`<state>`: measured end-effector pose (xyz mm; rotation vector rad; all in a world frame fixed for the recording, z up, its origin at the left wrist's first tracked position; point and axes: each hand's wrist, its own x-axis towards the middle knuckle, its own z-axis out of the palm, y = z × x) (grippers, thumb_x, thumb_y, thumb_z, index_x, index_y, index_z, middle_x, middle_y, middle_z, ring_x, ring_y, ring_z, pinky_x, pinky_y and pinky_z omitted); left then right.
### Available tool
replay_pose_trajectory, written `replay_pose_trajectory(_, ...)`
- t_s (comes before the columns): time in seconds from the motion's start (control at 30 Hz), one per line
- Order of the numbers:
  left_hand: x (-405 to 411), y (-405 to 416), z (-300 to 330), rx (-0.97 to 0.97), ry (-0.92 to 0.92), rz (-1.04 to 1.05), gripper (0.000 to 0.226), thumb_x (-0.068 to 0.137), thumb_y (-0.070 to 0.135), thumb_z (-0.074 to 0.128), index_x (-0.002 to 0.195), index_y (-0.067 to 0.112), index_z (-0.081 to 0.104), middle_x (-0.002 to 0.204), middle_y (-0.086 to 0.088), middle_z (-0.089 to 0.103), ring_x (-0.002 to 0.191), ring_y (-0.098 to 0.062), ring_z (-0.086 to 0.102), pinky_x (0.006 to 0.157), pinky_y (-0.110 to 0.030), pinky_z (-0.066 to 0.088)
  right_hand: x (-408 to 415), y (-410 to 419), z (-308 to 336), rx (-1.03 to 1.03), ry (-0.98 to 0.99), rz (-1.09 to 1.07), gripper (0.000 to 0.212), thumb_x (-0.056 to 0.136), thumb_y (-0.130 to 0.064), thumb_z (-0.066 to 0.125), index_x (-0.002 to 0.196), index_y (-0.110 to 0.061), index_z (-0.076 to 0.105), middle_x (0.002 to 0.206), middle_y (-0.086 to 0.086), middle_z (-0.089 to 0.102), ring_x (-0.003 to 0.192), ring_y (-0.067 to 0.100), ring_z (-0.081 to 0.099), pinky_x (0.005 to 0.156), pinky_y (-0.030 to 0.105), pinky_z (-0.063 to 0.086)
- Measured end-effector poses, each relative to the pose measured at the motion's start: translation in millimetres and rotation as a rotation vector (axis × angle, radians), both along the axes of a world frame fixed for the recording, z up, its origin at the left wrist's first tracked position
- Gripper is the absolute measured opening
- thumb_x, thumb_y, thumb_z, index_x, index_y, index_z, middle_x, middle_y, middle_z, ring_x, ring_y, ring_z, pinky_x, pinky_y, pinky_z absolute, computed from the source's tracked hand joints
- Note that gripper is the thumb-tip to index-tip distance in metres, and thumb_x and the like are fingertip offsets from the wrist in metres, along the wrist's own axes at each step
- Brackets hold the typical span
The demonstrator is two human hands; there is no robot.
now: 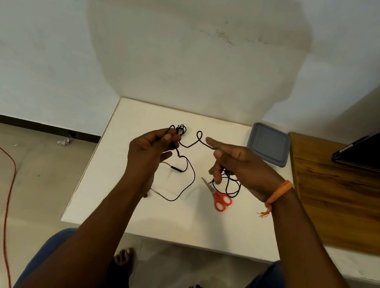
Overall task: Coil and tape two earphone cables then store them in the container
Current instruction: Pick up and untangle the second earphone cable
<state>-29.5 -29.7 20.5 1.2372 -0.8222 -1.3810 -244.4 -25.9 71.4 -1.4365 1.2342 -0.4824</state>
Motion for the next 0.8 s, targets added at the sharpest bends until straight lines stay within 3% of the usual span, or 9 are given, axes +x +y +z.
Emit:
replay_pose_trajectory(0.07,-1,0,4,0.03,0.173,-0.036,0.021,0.099,0.017,0.052,0.114,0.009,0.065,0.106,-0.011,0.072,0.101,-0.024,0.068,0.087,-0.034,0.052,2,-1,-3,0.004,0.051,-0.047,0.035,0.103,-0.026,0.041,0.136,-0.019,0.048,0.068,0.0,0.072,0.086,0.007,0.065,0.094,0.024,0.04)
replay_pose_trajectory(0.17,-5,1,6,0.066,0.396,-0.111,0.022,0.101,0.017,0.046,0.11,0.008,0.063,0.101,-0.01,0.07,0.107,-0.029,0.067,0.096,-0.039,0.05,8,-2,-12,-0.001,0.129,-0.17,0.023,0.1,-0.03,0.047,0.109,-0.01,0.054,0.073,0.0,0.075,0.091,0.015,0.067,0.086,0.029,0.044)
replay_pose_trajectory(0.23,-10,3,5,0.081,0.452,-0.168,0.024,0.1,0.017,0.045,0.111,0.004,0.061,0.098,-0.011,0.069,0.106,-0.032,0.067,0.096,-0.04,0.05,12,-2,-14,-0.007,0.087,-0.239,0.021,0.097,-0.027,0.054,0.098,-0.006,0.057,0.076,0.002,0.076,0.094,0.019,0.068,0.085,0.028,0.047)
replay_pose_trajectory(0.37,-15,6,8,0.134,0.451,-0.23,0.021,0.098,0.011,0.048,0.108,0.0,0.063,0.083,-0.009,0.066,0.081,-0.025,0.066,0.084,-0.035,0.055,19,0,-10,-0.055,-0.029,-0.347,0.017,0.089,-0.022,0.067,0.092,-0.005,0.071,0.083,0.004,0.076,0.087,0.018,0.07,0.071,0.017,0.05)
replay_pose_trajectory(0.5,-17,10,9,0.152,0.312,-0.327,0.02,0.097,0.01,0.051,0.104,0.003,0.067,0.081,-0.007,0.066,0.075,-0.022,0.064,0.079,-0.032,0.054,17,1,-7,0.073,-0.176,-0.421,0.014,0.09,-0.021,0.065,0.095,-0.014,0.076,0.076,0.002,0.073,0.075,0.015,0.067,0.076,0.033,0.049)
replay_pose_trajectory(0.63,-18,10,9,0.227,0.209,-0.37,0.022,0.098,0.013,0.05,0.108,0.002,0.067,0.075,-0.002,0.062,0.056,-0.014,0.048,0.058,-0.027,0.04,14,2,-2,0.12,-0.25,-0.377,0.017,0.081,-0.031,0.069,0.092,-0.021,0.077,0.075,0.0,0.071,0.074,0.012,0.066,0.079,0.036,0.05)
replay_pose_trajectory(0.7,-20,11,8,0.234,-0.029,-0.321,0.022,0.097,0.021,0.055,0.111,0.006,0.063,0.071,-0.003,0.065,0.05,-0.013,0.041,0.054,-0.027,0.034,13,3,-1,0.101,-0.238,-0.371,0.019,0.078,-0.033,0.07,0.092,-0.021,0.077,0.079,0.002,0.072,0.077,0.013,0.067,0.079,0.037,0.049)
replay_pose_trajectory(0.8,-23,17,5,0.093,-0.419,-0.267,0.03,0.092,0.039,0.062,0.114,0.022,0.048,0.069,-0.001,0.073,0.05,-0.005,0.049,0.057,-0.025,0.04,13,3,-2,0.076,-0.197,-0.36,0.018,0.083,-0.028,0.07,0.096,-0.017,0.076,0.084,0.007,0.074,0.08,0.016,0.068,0.08,0.037,0.05)
